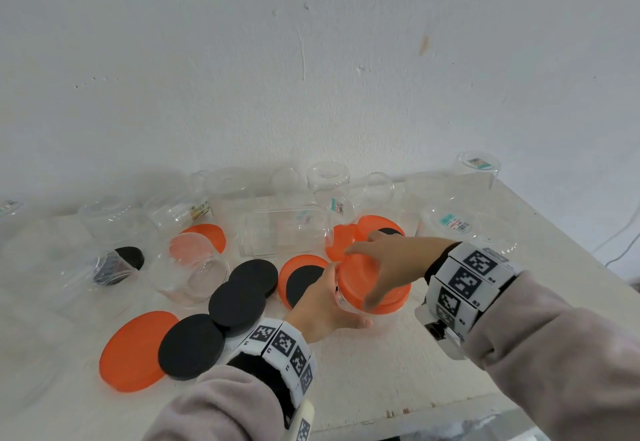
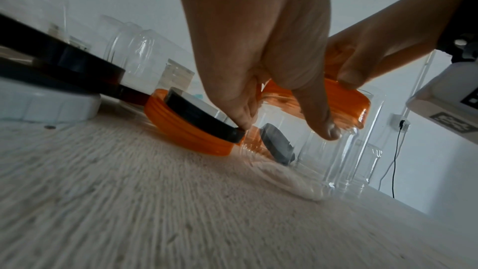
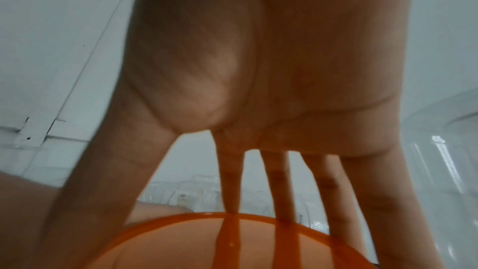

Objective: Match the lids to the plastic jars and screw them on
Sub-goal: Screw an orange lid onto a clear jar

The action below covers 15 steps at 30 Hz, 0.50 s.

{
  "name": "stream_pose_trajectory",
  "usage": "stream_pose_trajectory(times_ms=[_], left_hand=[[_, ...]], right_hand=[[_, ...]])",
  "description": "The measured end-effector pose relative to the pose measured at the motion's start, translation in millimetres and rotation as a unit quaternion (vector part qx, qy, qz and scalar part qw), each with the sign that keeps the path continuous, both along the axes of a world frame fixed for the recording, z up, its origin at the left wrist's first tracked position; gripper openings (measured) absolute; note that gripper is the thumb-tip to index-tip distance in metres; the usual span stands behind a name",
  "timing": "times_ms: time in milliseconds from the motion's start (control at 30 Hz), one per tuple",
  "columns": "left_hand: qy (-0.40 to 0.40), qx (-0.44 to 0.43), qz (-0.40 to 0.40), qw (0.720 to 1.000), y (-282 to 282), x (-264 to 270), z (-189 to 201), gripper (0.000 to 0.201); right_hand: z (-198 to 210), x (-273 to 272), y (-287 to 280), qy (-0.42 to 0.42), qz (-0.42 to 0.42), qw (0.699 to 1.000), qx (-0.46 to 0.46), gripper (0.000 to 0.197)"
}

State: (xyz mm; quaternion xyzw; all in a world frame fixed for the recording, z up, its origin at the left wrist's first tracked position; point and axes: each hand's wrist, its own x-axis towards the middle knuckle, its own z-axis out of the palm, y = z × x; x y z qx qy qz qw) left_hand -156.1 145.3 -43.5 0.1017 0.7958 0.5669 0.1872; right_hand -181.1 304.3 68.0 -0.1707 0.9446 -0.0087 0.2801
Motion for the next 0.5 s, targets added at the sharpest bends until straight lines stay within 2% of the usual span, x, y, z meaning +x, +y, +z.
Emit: stream_pose_trajectory(times_ms=[200, 333, 500], left_hand=[[0.004, -0.003, -0.005, 1.000, -0.2, 0.3, -1.0, 0.104], [0.000, -0.019, 0.002, 1.000, 0.1, -0.4, -0.2, 0.109], [-0.001, -0.015, 0.003, 1.000, 0.7, -0.6, -0.3, 0.109]], right_hand=[[-2.2, 0.4, -1.8, 0.034, -0.027, 0.999, 0.024, 0.102], [4.7, 0.5, -3.0, -0.005, 0.011, 0.999, 0.047, 0.109], [3.2, 0.6, -1.6, -0.010, 0.006, 0.999, 0.035, 0.102]])
